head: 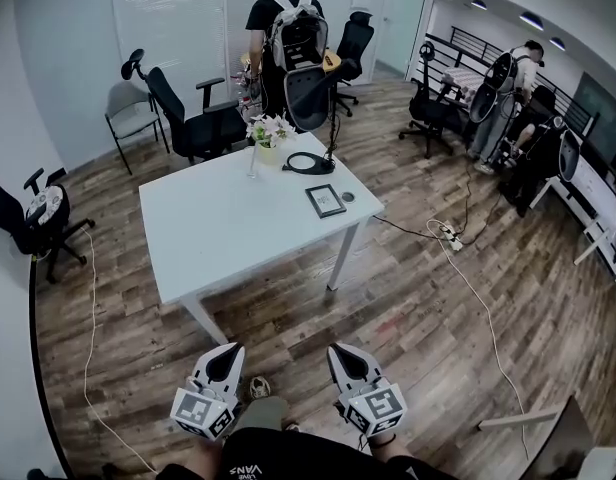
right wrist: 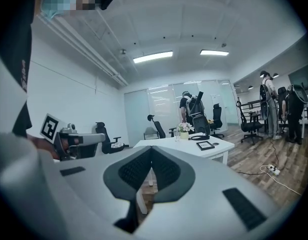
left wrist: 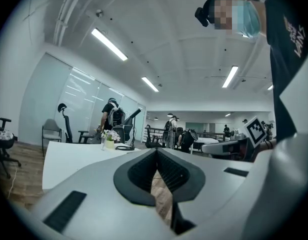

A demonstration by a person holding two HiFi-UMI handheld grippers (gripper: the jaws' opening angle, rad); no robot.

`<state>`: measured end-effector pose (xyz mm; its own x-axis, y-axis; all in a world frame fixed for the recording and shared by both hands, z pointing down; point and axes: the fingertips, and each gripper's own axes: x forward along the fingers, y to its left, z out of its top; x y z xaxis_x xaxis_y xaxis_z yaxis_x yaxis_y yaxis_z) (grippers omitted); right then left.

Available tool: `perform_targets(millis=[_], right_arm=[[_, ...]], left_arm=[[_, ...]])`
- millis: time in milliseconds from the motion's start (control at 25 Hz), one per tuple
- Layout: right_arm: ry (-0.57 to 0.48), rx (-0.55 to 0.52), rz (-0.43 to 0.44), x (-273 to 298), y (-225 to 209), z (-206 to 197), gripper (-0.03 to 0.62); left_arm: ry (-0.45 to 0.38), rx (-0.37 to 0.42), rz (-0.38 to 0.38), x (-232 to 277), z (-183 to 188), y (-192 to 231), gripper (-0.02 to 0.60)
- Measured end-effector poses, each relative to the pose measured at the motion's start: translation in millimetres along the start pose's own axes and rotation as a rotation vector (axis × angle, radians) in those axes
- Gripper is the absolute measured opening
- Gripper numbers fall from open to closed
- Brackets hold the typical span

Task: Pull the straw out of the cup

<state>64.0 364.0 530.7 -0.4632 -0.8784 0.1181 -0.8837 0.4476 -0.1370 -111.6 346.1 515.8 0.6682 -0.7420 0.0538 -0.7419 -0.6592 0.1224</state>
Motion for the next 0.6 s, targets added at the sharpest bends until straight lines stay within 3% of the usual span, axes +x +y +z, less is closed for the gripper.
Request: perform_targets(millis=[320, 600], right_arm=[[0.003, -0.006, 0.021, 52, -24, 2, 0.017], [0.008, -0.013, -0.021, 113, -56, 17, 0.017]], left_arm=[[0.001, -0.018, -0.027, 59, 0, 30, 0.011], [0.000, -0.036, -0.076, 120, 10, 73, 0.011]])
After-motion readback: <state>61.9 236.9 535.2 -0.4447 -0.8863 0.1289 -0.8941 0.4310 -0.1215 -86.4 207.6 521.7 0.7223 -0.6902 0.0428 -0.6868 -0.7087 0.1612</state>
